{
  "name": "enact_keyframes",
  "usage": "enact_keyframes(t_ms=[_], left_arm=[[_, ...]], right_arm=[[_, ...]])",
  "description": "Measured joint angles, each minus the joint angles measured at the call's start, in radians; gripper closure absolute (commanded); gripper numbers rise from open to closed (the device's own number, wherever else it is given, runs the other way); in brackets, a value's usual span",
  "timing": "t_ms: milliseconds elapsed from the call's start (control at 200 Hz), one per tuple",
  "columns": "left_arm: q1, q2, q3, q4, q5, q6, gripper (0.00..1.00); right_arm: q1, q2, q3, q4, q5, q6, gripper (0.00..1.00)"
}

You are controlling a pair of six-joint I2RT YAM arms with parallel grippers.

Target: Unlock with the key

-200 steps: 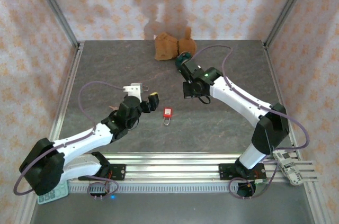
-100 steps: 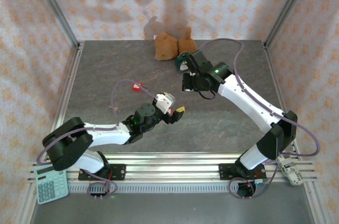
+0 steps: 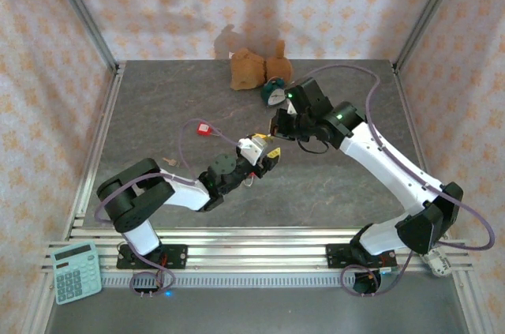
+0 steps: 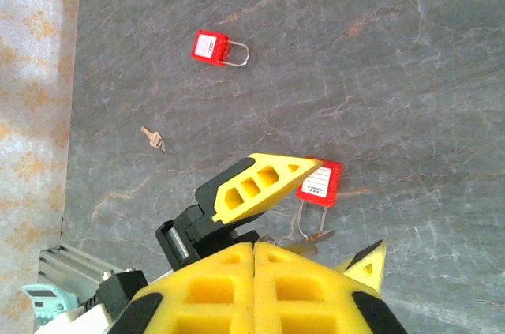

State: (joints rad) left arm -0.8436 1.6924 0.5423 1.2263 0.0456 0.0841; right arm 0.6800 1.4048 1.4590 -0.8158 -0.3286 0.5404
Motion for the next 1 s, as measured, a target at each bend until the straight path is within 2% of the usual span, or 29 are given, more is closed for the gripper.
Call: enact_keyframes(t_ms=[385,661,811,1001], left_arm=[[0.000,0.034,0.009,0.122,0.000,-0.027,0.60],[0.000,0.051,0.024,0.134,0.004,-0.048,0.80],[0.000,0.051,0.024,0.134,0.007,-0.057,0.84],[0.000,0.051,0.024,0.134,0.008,-0.061,0.84]], right_arm=[[0.000,0.000,-0.049,0.080,-0.062,0.066,1.00],[0.000,0.000,-0.053,0.100,-0.064,0.077,1.00],[0.000,-0.005,-0.062,0.100,-0.060,0.077,1.00],[-0.009,-0.021,-0.079,0.101,-0.053,0.082,1.00]])
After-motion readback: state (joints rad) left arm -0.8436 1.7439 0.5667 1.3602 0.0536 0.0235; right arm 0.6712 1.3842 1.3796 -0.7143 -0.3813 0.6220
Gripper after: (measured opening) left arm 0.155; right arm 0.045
